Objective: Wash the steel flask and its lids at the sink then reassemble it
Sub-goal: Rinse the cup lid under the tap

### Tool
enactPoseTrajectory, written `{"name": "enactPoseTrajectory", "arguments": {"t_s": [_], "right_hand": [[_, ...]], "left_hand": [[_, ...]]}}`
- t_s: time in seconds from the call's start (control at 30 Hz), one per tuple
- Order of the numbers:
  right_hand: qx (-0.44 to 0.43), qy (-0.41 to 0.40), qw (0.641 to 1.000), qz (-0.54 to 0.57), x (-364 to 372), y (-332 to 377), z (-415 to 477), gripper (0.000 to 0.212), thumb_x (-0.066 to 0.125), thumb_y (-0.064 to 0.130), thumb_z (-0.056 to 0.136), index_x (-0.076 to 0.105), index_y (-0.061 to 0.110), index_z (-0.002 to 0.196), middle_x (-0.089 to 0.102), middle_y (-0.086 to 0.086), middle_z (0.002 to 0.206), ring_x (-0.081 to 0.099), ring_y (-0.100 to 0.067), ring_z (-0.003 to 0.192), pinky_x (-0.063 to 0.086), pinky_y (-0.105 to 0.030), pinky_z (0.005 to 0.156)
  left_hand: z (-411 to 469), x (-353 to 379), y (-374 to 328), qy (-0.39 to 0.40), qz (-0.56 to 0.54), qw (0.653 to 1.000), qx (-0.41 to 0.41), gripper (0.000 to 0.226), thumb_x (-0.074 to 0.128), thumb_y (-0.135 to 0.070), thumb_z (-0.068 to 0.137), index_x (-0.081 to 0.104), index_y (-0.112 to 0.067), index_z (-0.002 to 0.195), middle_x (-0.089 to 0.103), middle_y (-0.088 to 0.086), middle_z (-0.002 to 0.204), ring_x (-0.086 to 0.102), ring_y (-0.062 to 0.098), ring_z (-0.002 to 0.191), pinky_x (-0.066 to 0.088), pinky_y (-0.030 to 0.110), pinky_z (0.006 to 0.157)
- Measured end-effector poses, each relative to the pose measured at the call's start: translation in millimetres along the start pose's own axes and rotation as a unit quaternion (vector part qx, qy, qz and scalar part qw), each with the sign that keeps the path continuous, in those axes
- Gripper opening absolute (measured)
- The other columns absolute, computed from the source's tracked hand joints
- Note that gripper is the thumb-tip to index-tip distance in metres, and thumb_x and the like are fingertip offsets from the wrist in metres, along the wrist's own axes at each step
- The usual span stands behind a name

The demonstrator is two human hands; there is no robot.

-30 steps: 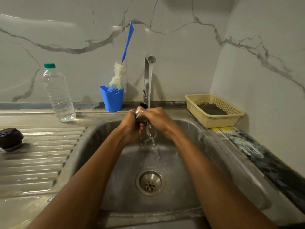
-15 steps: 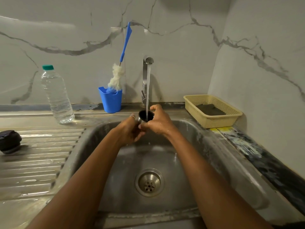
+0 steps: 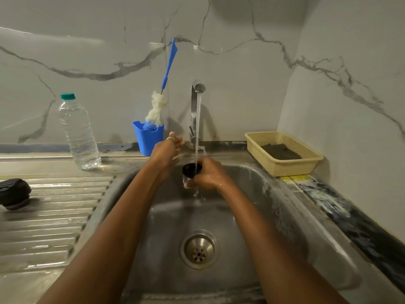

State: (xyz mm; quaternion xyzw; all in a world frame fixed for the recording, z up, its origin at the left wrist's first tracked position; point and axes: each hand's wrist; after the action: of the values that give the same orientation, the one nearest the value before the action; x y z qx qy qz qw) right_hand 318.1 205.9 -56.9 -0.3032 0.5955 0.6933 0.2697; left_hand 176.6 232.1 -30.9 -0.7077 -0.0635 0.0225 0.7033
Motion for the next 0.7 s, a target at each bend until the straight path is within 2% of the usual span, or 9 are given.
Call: {"name": "enactPoseTrajectory", "arguments": {"t_s": [0.13, 0.2, 0.27, 0.37, 0.5, 0.6, 0.7], "right_hand": [[0.023, -0.015, 1.0, 0.0, -7, 3, 0, 0.059, 0.093, 0.028, 0.066, 0.065, 0.014, 0.115, 0.067, 0.001, 0.105, 0.063, -0.015, 0.096, 0.047, -0.024, 0.072], [0.025, 0.002, 1.0, -0.002, -8, 3, -1, 0.049, 0.094, 0.03, 0.065, 0.068, 0.017, 0.105, 0.068, 0.004, 0.099, 0.066, -0.016, 0.096, 0.044, -0.02, 0.062], [0.025, 0.015, 1.0, -0.007, -9, 2, -2, 0.04, 0.093, 0.029, 0.065, 0.066, 0.021, 0.094, 0.065, 0.008, 0.088, 0.066, -0.015, 0.09, 0.039, -0.018, 0.056], [0.018, 0.014, 1.0, -0.003, -7, 2, -2, 0.054, 0.094, 0.028, 0.065, 0.065, 0.016, 0.11, 0.068, 0.003, 0.101, 0.063, -0.016, 0.091, 0.046, -0.024, 0.066], [0.03, 0.011, 0.999, 0.015, -9, 0, 0, 0.055, 0.094, 0.023, 0.066, 0.069, 0.015, 0.114, 0.073, -0.002, 0.113, 0.068, -0.02, 0.107, 0.053, -0.027, 0.081], [0.028, 0.002, 0.999, 0.026, -16, -3, -3, 0.064, 0.093, 0.018, 0.068, 0.063, 0.015, 0.124, 0.068, -0.005, 0.125, 0.063, -0.024, 0.116, 0.047, -0.026, 0.084], [0.028, 0.008, 0.999, 0.04, -20, -4, -4, 0.069, 0.092, 0.016, 0.07, 0.059, 0.015, 0.131, 0.064, -0.006, 0.131, 0.06, -0.025, 0.121, 0.044, -0.026, 0.086]], "left_hand": [[10, 19, -18, 0.033, 0.044, 0.998, -0.008, 0.063, 0.028, -0.06, 0.105, 0.051, -0.018, 0.146, 0.055, -0.004, 0.147, 0.046, 0.017, 0.137, 0.036, 0.041, 0.116], [19, 29, -21, 0.042, 0.025, 0.998, -0.033, 0.071, 0.023, -0.062, 0.105, 0.042, -0.014, 0.153, 0.044, 0.003, 0.157, 0.037, 0.025, 0.147, 0.028, 0.044, 0.121], [26, 36, -19, 0.051, -0.008, 0.998, -0.041, 0.072, 0.018, -0.06, 0.106, 0.04, -0.011, 0.153, 0.041, 0.005, 0.159, 0.033, 0.027, 0.149, 0.022, 0.044, 0.123], [34, 38, -13, 0.062, -0.033, 0.997, -0.023, 0.072, 0.014, -0.06, 0.106, 0.047, -0.014, 0.149, 0.047, 0.003, 0.155, 0.035, 0.024, 0.148, 0.018, 0.045, 0.126], [43, 34, -4, 0.085, 0.047, 0.995, 0.009, 0.077, 0.009, -0.066, 0.102, 0.05, -0.02, 0.149, 0.048, 0.005, 0.155, 0.034, 0.026, 0.149, 0.015, 0.051, 0.126], [52, 32, -6, 0.16, 0.114, 0.98, -0.016, 0.084, 0.008, -0.077, 0.096, 0.038, -0.027, 0.156, 0.032, 0.004, 0.164, 0.02, 0.029, 0.154, 0.007, 0.055, 0.126], [49, 26, -14, 0.188, 0.102, 0.977, -0.016, 0.077, 0.01, -0.075, 0.098, 0.027, -0.031, 0.159, 0.023, -0.002, 0.167, 0.013, 0.025, 0.156, 0.008, 0.054, 0.126]]}}
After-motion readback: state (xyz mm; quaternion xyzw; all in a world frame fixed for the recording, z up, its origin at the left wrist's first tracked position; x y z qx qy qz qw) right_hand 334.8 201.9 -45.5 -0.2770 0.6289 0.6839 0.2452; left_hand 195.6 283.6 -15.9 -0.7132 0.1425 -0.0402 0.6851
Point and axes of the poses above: each hand's wrist, its own z-axis towards the middle knuckle, its own x-axis out of the palm, y = z × x
